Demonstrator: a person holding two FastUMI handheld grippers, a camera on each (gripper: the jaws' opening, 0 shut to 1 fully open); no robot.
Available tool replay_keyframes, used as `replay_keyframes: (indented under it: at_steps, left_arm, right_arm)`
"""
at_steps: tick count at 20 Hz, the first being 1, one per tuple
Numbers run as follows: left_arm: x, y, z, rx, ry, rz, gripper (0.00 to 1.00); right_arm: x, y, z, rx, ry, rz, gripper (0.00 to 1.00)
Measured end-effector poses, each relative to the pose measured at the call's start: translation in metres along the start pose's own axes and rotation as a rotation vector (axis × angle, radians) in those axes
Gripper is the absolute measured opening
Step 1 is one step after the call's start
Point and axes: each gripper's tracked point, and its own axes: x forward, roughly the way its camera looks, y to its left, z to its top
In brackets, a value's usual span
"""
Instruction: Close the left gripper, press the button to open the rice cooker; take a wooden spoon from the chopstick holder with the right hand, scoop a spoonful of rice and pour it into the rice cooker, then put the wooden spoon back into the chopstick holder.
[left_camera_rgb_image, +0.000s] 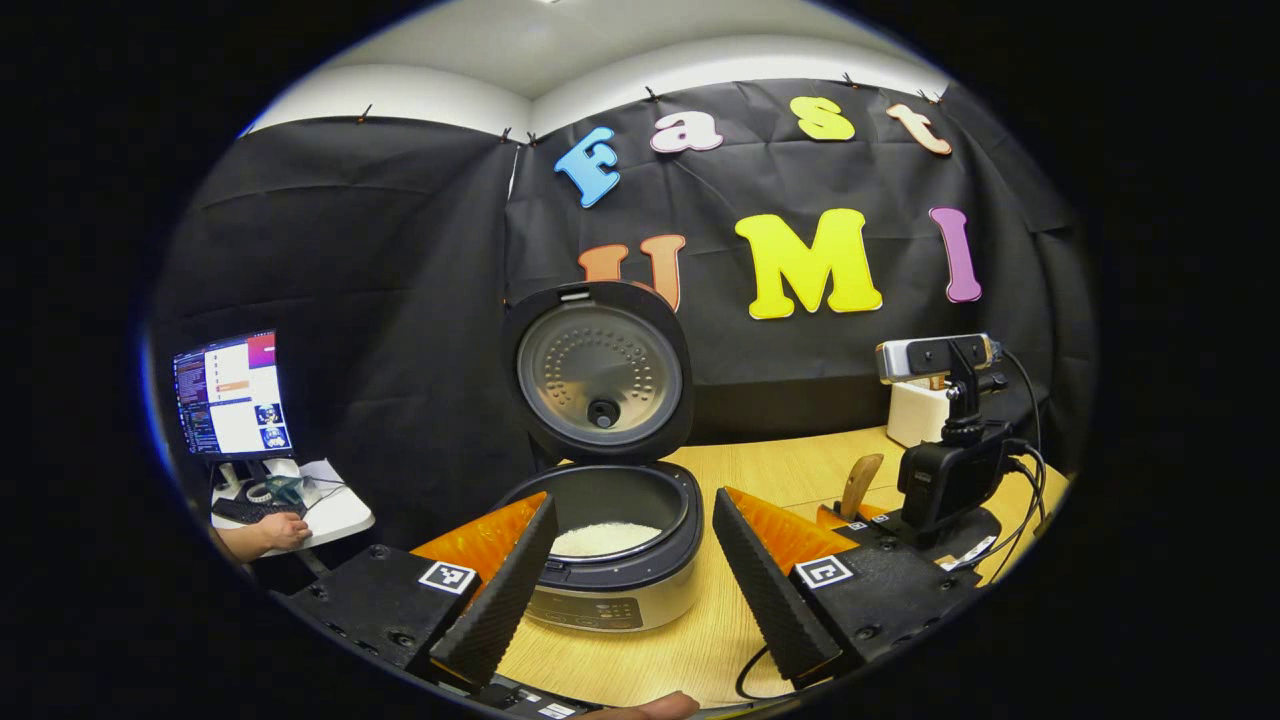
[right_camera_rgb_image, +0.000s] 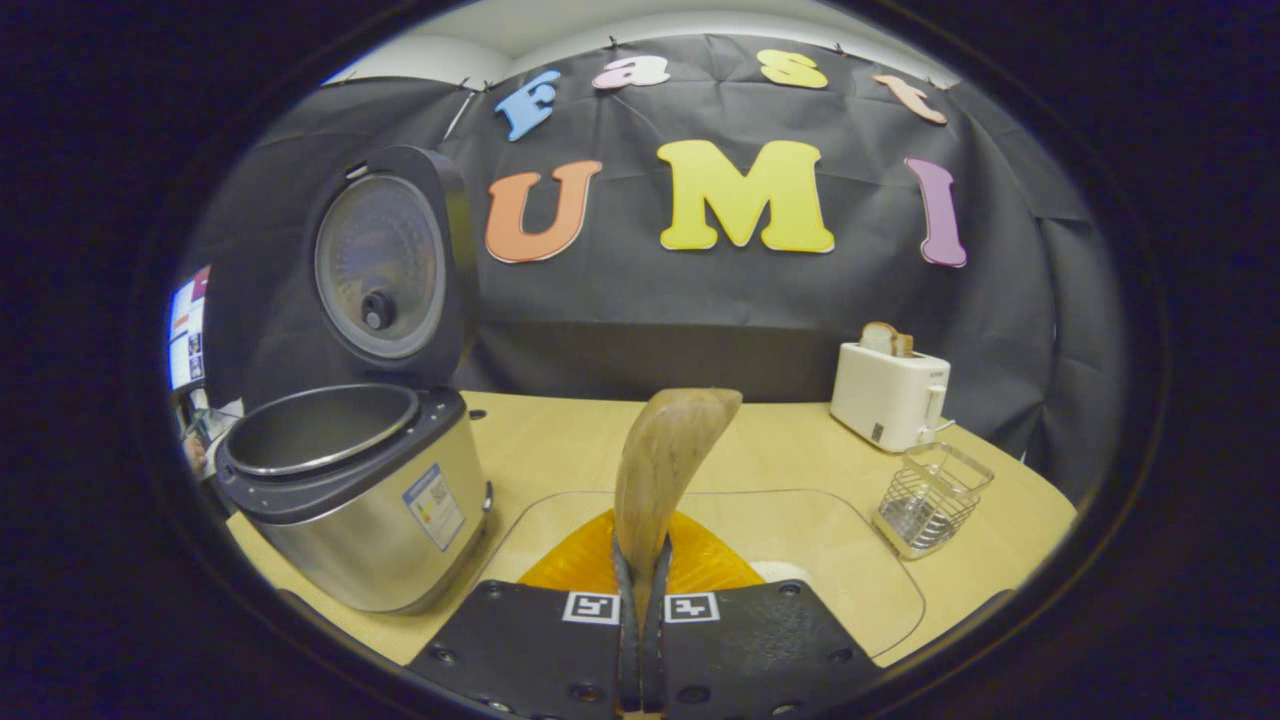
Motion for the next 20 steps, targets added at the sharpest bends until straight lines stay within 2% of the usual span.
replay_keyframes:
  at_steps: [4, 10, 15, 20]
  left_arm:
    - [0.002, 0.002, -0.001, -0.016, 0.002, -0.005, 1.0]
    - [0.004, 0.007, -0.004, -0.045, 0.015, -0.002, 1.0]
    - [0.004, -0.001, -0.003, -0.032, 0.013, -0.014, 1.0]
    - [0.004, -0.005, -0.004, -0.024, 0.014, -0.021, 1.0]
  right_arm:
    - [-0.012, 0.009, -0.005, 0.078, 0.041, 0.05, 0.02]
    - [-0.016, 0.005, -0.008, 0.293, 0.159, 0.157, 0.02]
    - [-0.005, -0.003, -0.015, 0.546, 0.263, 0.258, 0.02]
    - [0.002, -0.018, -0.02, 0.766, 0.317, 0.301, 0.01]
